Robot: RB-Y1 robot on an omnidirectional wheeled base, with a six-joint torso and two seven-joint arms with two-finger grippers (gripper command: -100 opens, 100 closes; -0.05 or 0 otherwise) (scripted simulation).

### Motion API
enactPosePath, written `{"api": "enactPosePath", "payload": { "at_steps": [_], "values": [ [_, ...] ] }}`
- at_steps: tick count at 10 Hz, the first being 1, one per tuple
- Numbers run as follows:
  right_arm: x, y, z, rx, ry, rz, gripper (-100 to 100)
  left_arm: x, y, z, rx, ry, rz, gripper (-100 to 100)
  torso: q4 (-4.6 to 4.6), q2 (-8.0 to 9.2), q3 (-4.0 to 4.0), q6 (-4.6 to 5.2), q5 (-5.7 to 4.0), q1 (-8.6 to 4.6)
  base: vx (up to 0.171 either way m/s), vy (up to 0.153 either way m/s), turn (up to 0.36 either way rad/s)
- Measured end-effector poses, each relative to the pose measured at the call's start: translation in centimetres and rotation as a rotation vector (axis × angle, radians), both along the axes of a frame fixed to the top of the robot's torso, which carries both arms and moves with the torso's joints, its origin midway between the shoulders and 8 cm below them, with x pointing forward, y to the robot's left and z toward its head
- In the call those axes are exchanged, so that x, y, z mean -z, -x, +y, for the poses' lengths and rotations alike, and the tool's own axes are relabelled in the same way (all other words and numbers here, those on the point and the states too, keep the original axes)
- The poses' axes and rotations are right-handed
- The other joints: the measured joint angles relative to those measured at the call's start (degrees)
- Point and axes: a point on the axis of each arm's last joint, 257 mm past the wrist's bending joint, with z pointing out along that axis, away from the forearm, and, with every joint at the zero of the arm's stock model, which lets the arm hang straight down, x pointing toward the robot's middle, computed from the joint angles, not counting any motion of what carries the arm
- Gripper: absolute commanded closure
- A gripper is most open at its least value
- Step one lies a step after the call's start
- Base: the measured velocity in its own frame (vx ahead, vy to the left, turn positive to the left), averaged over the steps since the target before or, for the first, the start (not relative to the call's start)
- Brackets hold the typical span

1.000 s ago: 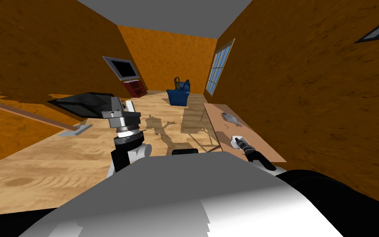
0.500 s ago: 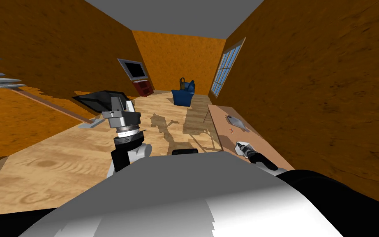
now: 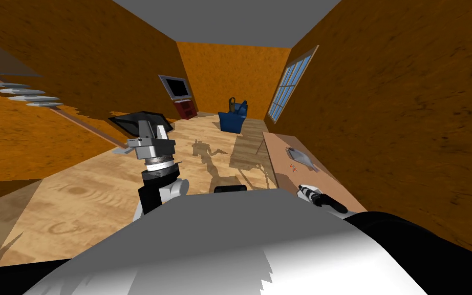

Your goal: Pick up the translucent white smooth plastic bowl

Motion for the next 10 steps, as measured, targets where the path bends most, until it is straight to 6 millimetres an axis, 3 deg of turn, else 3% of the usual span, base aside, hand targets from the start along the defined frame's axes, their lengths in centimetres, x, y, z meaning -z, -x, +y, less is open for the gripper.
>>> {"api": "enactPosePath", "payload": {
  "at_steps": [3,5,10],
  "values": [
    [1.3,2.3,-0.6,0.009,-0.005,0.104,-100,0.0,0.0,0.0,0.000,0.000,0.000,0,0.00,0.01,0.00,0.02,-0.01,-0.01,0.058,-0.050,0.109],
    [2.2,4.9,-1.2,0.016,-0.019,0.202,-100,0.0,0.0,0.0,0.000,0.000,0.000,0,-0.03,-0.14,-0.08,0.00,-0.01,-0.05,0.091,-0.057,0.102],
    [4.7,10.0,-0.6,0.032,-0.068,0.383,-100,0.0,0.0,0.0,0.000,0.000,0.000,0,-0.02,-0.08,-0.05,0.03,0.00,0.01,0.079,-0.067,0.062]
  ]
}}
